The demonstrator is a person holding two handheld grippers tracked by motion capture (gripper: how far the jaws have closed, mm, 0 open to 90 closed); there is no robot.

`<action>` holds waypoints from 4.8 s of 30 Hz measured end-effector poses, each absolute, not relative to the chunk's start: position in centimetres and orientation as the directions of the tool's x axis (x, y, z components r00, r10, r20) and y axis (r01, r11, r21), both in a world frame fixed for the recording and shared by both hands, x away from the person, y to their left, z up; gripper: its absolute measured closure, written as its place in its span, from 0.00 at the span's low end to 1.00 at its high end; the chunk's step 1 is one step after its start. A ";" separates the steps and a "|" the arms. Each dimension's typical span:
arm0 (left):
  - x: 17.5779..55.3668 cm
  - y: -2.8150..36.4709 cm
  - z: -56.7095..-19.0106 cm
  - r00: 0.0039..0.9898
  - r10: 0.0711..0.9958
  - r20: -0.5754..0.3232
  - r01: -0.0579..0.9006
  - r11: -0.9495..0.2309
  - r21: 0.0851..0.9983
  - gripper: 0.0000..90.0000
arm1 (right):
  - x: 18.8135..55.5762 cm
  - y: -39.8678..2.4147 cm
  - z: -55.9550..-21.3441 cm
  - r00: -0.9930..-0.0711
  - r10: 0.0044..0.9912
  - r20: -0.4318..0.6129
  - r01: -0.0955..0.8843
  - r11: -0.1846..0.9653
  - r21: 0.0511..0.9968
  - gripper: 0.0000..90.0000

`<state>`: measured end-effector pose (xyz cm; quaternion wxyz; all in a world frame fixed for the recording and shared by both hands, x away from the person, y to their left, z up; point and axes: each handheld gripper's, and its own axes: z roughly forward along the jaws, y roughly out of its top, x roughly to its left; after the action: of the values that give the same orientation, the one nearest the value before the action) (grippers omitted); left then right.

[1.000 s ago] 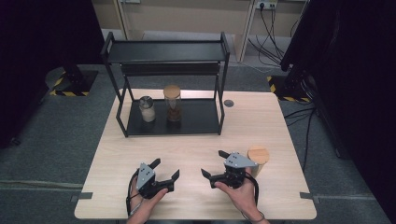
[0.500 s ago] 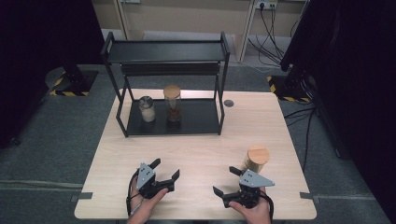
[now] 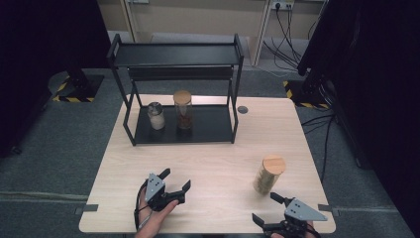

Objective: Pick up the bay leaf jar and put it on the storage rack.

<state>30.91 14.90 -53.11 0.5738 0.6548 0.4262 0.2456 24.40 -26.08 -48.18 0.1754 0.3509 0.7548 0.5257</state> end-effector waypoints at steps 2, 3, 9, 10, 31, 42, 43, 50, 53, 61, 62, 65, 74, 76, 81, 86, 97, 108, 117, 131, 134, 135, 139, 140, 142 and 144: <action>30.9 14.9 -53.1 0.515 0.841 -0.168 0.277 0.022 0.961 0.09 | 24.6 -27.1 -47.7 -0.659 0.746 0.097 0.341 0.181 0.922 0.04; 30.9 14.9 -53.1 0.514 0.841 -0.168 0.278 0.022 0.960 0.09 | 24.8 -27.5 -47.5 -0.640 0.762 0.095 0.335 0.166 0.927 0.04; 30.9 14.9 -53.1 0.513 0.840 -0.175 0.280 0.029 0.960 0.09 | 27.0 -28.3 -46.2 -0.567 0.822 0.056 0.278 0.127 0.952 0.04; 30.9 15.0 -53.1 0.514 0.840 -0.175 0.278 0.029 0.960 0.09 | 27.5 -28.2 -45.8 -0.559 0.828 0.046 0.261 0.123 0.957 0.04; 30.9 14.9 -53.1 0.519 0.838 -0.168 0.273 0.024 0.962 0.09 | 32.2 -26.5 -45.7 -0.519 0.854 0.020 0.243 0.125 0.962 0.27; 30.9 15.0 -53.1 0.519 0.838 -0.169 0.274 0.025 0.962 0.09 | 32.2 -26.7 -45.4 -0.528 0.849 0.026 0.241 0.120 0.963 0.28; 30.9 14.9 -53.1 0.519 0.838 -0.169 0.274 0.024 0.961 0.09 | 32.2 -26.5 -45.3 -0.531 0.847 0.016 0.233 0.128 0.964 0.28; 30.9 14.9 -53.1 0.519 0.838 -0.168 0.272 0.024 0.962 0.09 | 31.9 -25.4 -44.1 -0.560 0.828 -0.009 0.197 0.143 0.970 0.28; 30.9 14.9 -53.1 0.519 0.838 -0.167 0.272 0.023 0.962 0.09 | 32.1 -24.8 -43.7 -0.572 0.820 -0.013 0.188 0.146 0.971 0.28; 30.9 14.9 -53.1 0.520 0.838 -0.163 0.270 0.020 0.963 0.09 | 32.8 -23.4 -43.2 -0.591 0.806 -0.020 0.176 0.153 0.973 0.28; 30.9 14.9 -53.1 0.520 0.838 -0.163 0.270 0.020 0.963 0.09 | 32.8 -23.2 -43.1 -0.593 0.805 -0.020 0.174 0.153 0.973 0.28; 30.9 14.9 -53.1 0.520 0.838 -0.165 0.271 0.022 0.962 0.09 | 33.0 -22.9 -43.0 -0.597 0.802 -0.020 0.171 0.151 0.974 0.28; 30.9 14.9 -53.1 0.520 0.838 -0.164 0.270 0.021 0.963 0.09 | 33.5 -21.7 -42.5 -0.610 0.792 -0.025 0.153 0.149 0.977 0.28; 30.9 14.9 -53.1 0.520 0.838 -0.163 0.270 0.020 0.963 0.09 | 33.6 -21.5 -42.3 -0.612 0.791 -0.024 0.152 0.147 0.977 0.28; 30.9 14.9 -53.1 0.520 0.838 -0.164 0.270 0.020 0.963 0.09 | 34.1 -20.8 -41.9 -0.620 0.784 -0.029 0.143 0.149 0.978 0.28; 30.9 14.9 -53.1 0.522 0.838 -0.161 0.269 0.018 0.963 0.09 | 34.5 -20.1 -41.5 -0.626 0.779 -0.029 0.136 0.147 0.980 0.28; 30.9 14.9 -53.1 0.523 0.837 -0.160 0.269 0.016 0.963 0.09 | 35.6 -18.4 -41.2 -0.638 0.770 -0.029 0.132 0.146 0.980 0.28; 30.9 14.9 -53.1 0.524 0.836 -0.160 0.270 0.015 0.963 0.09 | 36.9 -17.1 -41.0 -0.636 0.772 -0.021 0.129 0.133 0.983 0.28; 30.9 14.9 -53.1 0.526 0.835 -0.160 0.268 0.016 0.963 0.09 | 38.2 -15.8 -40.8 -0.637 0.770 -0.019 0.126 0.129 0.984 0.28; 30.9 14.9 -53.1 0.528 0.834 -0.161 0.268 0.016 0.963 0.09 | 40.5 -13.4 -40.8 -0.638 0.770 -0.028 0.126 0.141 0.982 0.28; 30.9 14.9 -53.1 0.528 0.834 -0.160 0.267 0.015 0.964 0.09 | 40.7 -13.1 -40.9 -0.638 0.770 -0.026 0.128 0.140 0.982 0.28; 30.9 14.9 -53.1 0.529 0.834 -0.159 0.267 0.015 0.964 0.09 | 41.0 -12.9 -40.9 -0.637 0.770 -0.023 0.131 0.137 0.982 0.28; 30.9 14.9 -53.1 0.528 0.834 -0.161 0.268 0.016 0.963 0.09 | 41.3 -12.6 -40.9 -0.636 0.772 -0.019 0.134 0.134 0.982 0.28; 30.9 14.9 -53.1 0.528 0.834 -0.161 0.268 0.017 0.963 0.09 | 41.5 -12.5 -40.9 -0.636 0.772 -0.017 0.136 0.134 0.982 0.28; 30.9 14.9 -53.1 0.529 0.833 -0.161 0.269 0.016 0.963 0.09 | 41.7 -12.3 -40.9 -0.635 0.772 -0.015 0.138 0.132 0.982 0.28; 30.9 14.8 -53.1 0.529 0.832 -0.163 0.269 0.017 0.963 0.09 | 41.9 -12.1 -40.9 -0.634 0.773 -0.016 0.137 0.133 0.982 0.28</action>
<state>30.87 14.84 -53.11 0.5770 0.6571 0.4192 0.2440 41.90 -12.06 -40.88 0.2777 0.3251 0.6995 0.5726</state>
